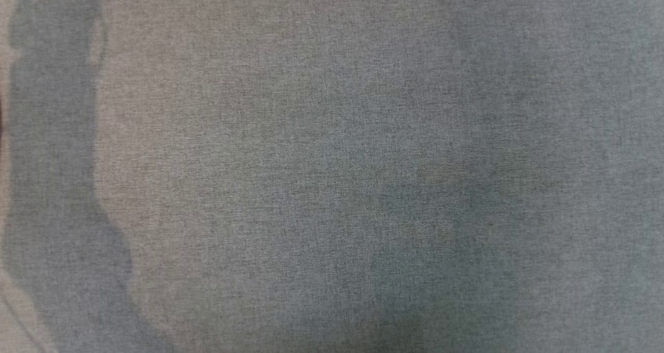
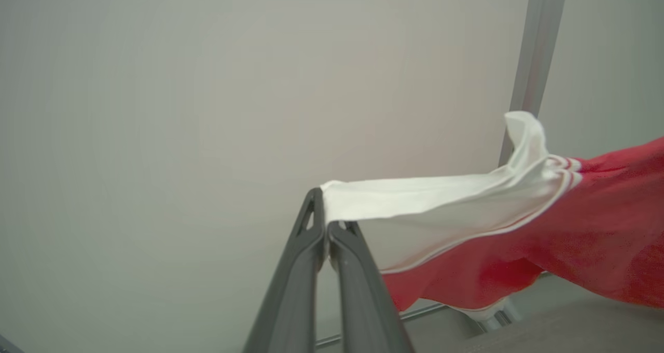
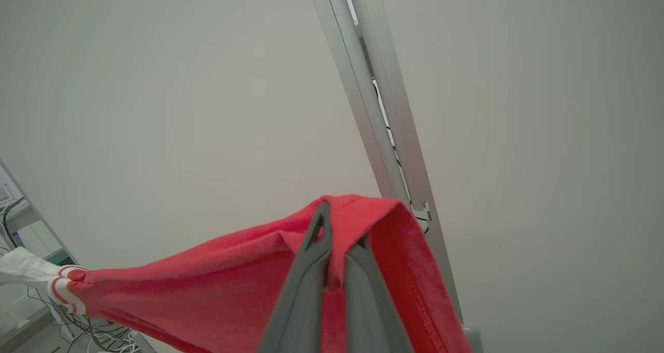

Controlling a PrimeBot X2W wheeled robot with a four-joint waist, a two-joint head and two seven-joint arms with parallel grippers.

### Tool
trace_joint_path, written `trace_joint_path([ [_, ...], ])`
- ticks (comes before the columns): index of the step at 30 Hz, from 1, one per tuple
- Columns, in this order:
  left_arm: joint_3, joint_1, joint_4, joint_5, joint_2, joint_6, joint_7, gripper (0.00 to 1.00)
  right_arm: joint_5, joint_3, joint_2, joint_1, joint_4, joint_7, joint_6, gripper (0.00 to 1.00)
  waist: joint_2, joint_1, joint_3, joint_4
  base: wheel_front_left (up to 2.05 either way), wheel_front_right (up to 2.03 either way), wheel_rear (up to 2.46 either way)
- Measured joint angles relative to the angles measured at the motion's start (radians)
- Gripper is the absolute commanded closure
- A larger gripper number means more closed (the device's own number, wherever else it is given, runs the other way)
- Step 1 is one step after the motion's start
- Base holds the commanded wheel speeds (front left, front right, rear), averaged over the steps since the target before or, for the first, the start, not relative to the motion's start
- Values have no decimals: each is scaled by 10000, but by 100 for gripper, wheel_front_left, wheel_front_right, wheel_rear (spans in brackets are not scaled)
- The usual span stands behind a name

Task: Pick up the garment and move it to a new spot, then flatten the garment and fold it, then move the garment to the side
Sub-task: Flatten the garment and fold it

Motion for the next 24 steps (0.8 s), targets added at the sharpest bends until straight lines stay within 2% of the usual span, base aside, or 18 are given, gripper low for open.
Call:
trace_joint_path([
  [5,-1344,1229,-236,-1143,230,0,1151,100,520,1208,-343,1190,253,692,-2,100,0,0,-243,115,0,0,0],
  [12,-2838,3056,-1248,-2890,1310,0,2355,100,1756,2780,-915,3224,-433,1574,-2,100,0,0,-1100,162,0,0,0],
  [18,-4309,4904,-2836,-4201,2435,0,3720,100,2987,4038,-1569,5195,-1170,2880,-2,100,0,0,-2360,149,0,0,0],
  [19,-4723,5489,-3430,-4577,2859,0,4088,100,3421,4305,-1816,5781,-1398,3308,-2,100,0,0,-2847,134,0,0,0],
  [24,-5643,6949,-5196,-5392,3862,0,4978,100,4209,4974,-2506,7257,-2136,4086,-2,100,0,0,-4129,88,0,0,0],
])
